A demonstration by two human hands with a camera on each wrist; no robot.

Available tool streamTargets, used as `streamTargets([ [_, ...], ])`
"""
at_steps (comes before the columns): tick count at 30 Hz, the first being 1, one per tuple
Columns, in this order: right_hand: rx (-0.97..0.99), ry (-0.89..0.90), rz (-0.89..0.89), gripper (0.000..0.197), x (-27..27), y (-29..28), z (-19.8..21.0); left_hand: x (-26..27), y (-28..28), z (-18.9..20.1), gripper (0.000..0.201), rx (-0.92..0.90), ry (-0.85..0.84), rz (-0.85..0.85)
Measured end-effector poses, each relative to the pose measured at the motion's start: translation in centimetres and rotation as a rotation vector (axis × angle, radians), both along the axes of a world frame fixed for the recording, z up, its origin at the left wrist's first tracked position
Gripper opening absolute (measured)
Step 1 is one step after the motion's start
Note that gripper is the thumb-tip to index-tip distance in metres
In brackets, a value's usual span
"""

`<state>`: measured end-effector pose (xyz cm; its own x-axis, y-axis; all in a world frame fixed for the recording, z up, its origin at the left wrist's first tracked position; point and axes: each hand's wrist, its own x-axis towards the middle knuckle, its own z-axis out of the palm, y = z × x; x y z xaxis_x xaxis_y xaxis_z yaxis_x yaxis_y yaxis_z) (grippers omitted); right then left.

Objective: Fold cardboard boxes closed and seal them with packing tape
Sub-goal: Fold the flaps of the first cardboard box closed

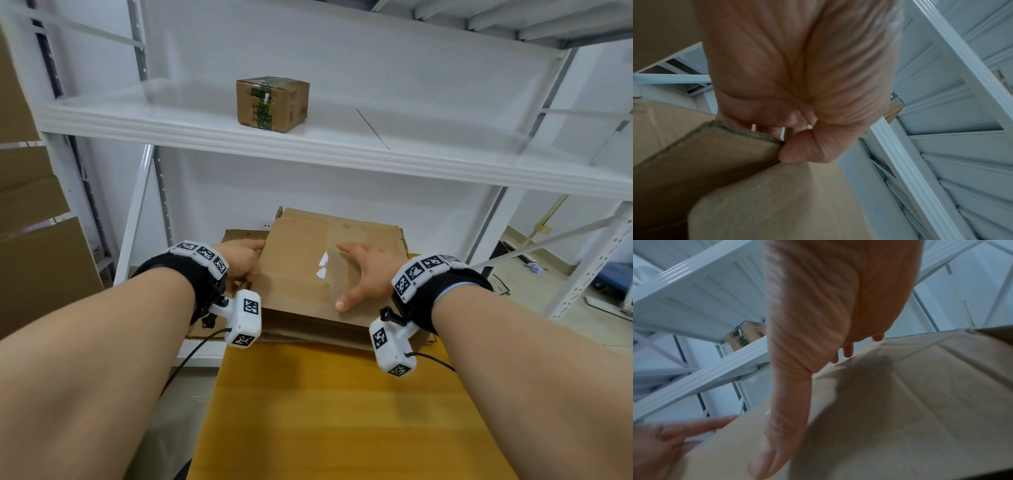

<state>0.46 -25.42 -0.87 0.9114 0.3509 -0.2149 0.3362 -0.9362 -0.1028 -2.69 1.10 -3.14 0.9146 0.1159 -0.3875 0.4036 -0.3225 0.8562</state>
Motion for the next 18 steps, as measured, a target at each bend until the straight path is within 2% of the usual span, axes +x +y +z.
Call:
streamTargets([
  [5,-0.138,-0.142,0.056,0.142,-1.3,1.2,-0.5,0.0,-0.6,0.2,0.089,-0.005,-0.013,-0.004],
  [10,-0.245,-0.174,0.155,0.146,-2.5,2.4,-0.9,-0.3,-0.7,0.4,0.09,0.016,-0.016,0.017],
  [14,-0.262,-0.152,0.172,0.135,-3.4,3.0,-0.7,-0.9,-0.8,0.7,0.082,0.043,-0.044,0.025],
  [18,-0.213,-0.014,0.135,0.116,-3.9,3.8,0.9,-1.1,-0.7,1.0,0.07,0.084,-0.053,0.039],
])
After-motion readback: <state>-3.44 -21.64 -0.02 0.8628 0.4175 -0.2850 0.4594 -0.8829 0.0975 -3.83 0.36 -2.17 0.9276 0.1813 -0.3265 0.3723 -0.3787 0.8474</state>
